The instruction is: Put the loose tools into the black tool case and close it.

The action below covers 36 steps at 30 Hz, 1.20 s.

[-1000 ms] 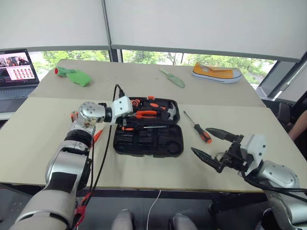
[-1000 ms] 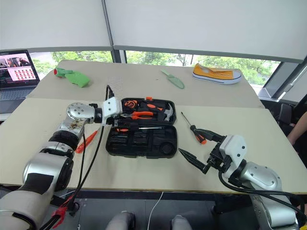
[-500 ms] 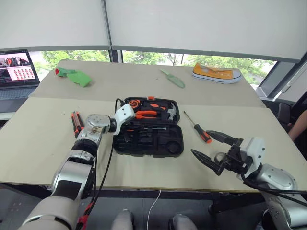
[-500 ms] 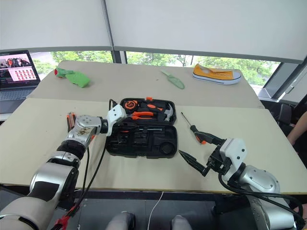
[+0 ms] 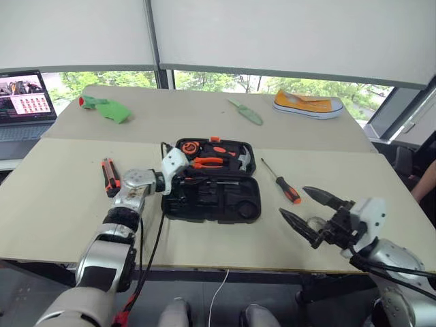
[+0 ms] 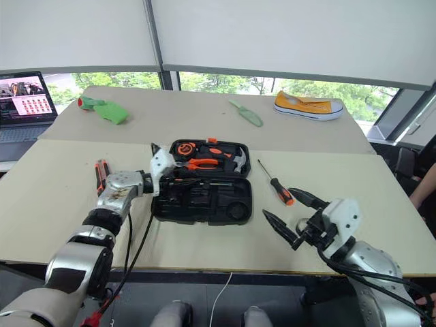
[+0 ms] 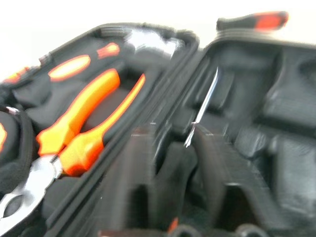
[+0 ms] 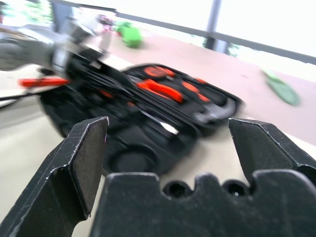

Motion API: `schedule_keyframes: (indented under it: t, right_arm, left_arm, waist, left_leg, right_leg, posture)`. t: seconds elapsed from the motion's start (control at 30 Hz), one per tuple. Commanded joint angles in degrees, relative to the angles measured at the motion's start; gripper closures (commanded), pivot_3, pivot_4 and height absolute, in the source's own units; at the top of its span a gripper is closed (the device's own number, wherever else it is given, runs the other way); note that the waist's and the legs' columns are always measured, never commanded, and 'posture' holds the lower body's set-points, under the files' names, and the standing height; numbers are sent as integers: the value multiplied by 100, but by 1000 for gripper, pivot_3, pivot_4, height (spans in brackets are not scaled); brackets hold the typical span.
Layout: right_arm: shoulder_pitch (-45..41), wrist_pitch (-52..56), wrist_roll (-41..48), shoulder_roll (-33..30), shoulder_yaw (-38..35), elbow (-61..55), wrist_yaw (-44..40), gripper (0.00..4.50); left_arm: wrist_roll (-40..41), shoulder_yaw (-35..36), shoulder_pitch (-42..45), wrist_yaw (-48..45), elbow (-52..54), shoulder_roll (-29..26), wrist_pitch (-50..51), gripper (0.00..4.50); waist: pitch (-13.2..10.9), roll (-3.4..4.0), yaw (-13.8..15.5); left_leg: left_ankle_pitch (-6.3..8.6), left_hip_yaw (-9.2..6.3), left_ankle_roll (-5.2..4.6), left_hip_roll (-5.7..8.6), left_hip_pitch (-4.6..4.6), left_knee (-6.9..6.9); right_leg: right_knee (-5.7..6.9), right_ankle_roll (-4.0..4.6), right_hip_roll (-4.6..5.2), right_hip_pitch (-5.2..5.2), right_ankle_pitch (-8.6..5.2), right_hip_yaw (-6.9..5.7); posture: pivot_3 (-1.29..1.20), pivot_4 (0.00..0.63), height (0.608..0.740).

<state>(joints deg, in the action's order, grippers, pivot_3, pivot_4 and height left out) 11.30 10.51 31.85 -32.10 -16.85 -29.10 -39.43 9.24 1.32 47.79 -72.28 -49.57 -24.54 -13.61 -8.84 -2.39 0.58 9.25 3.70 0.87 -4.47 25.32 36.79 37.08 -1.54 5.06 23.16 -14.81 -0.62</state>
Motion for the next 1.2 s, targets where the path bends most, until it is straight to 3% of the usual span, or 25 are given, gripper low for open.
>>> schedule_keyframes:
  t: [0.03, 0.13, 0.27, 0.47, 0.63, 0.77, 0.8, 0.93, 1.03, 1.2]
  right_arm:
    - [528, -258, 29, 93, -1016, 5, 204, 0]
    - [1122, -242, -374, 154, -1460, 282, 442, 0]
    - [1632, -565, -692, 282, -1723, 783, 404, 0]
    - [1471, -145, -839, -69, -1816, 913, 541, 0]
    - [-8, 998, -659, -1025, -990, 1176, 280, 0]
    - [-2083, 2013, -1072, -1572, 491, 2163, -141, 0]
    - [-2598, 2163, -1210, -1568, 832, 2531, -238, 0]
    - [-4353, 2537, -1971, -1199, 2022, 4189, -309, 0]
    - [-5076, 2435, -2379, -926, 2641, 5046, -655, 0]
    - [-5554, 2574, -2587, -598, 2954, 5699, -903, 1410]
  left_arm:
    - [1301, 695, -519, -1137, 1439, -645, 597, 1201]
    - [1510, 864, -1256, -1213, 2171, -1131, 1002, 135]
    - [1392, 1076, -2798, -1176, 2753, -1622, 875, 52]
    - [1936, 1579, -4166, -611, 3889, -1362, 905, 52]
    - [2375, 1628, -4303, -63, 4737, -1103, 1270, 52]
    - [2440, 1405, -4259, 187, 5211, -973, 1532, 52]
    - [2451, 1362, -4252, 232, 5297, -947, 1588, 52]
    - [2367, 1169, -4311, 411, 5543, -840, 1644, 52]
    - [2279, 1058, -4345, 477, 5641, -832, 1577, 52]
    - [2263, 1073, -4367, 651, 5775, -846, 1563, 0]
  waist:
    - [1, 1, -19]
    - [6, 11, -30]
    - [30, 51, -32]
    - [28, 60, -19]
    - [26, 85, -22]
    - [26, 87, -67]
    - [26, 86, -77]
    - [25, 85, -83]
    - [25, 84, -92]
    - [24, 85, -30]
  left_leg:
    - [0, 0, 0, -1, -1, -4]
    - [0, 0, 0, -3, -8, -6]
    - [1, 10, 2, -1, -30, -7]
    - [25, 16, 41, -18, -32, -10]
    - [26, 23, 46, -21, -56, -9]
    - [21, 26, 39, -16, -67, -10]
    - [-9, 26, -10, -15, -58, -10]
    - [-3, 21, -17, -11, -28, -14]
    - [11, 23, -32, -4, -6, -18]
    - [25, 26, -39, 4, 3, -19]
  right_leg:
    - [0, 1, 0, -1, 0, 1]
    - [2, 3, -1, -5, -1, 0]
    - [-6, 5, 12, -21, -8, 4]
    - [-6, 21, 17, -5, -29, -1]
    - [-14, 24, 24, 0, -18, 1]
    - [-9, 28, 14, -13, -10, 10]
    - [-5, 29, 10, -17, -9, 13]
    - [-6, 19, -9, 4, 7, 33]
    - [-8, 12, -9, 26, 3, 41]
    - [-11, 1, -3, 27, -4, 46]
  posture:
    - [0, 150, 740]
    - [0, 150, 740]
    - [0, 150, 740]
    - [0, 150, 740]
    - [0, 150, 740]
    - [0, 150, 740]
    - [0, 150, 740]
    - [0, 150, 740]
    - [0, 150, 740]
    - [0, 150, 740]
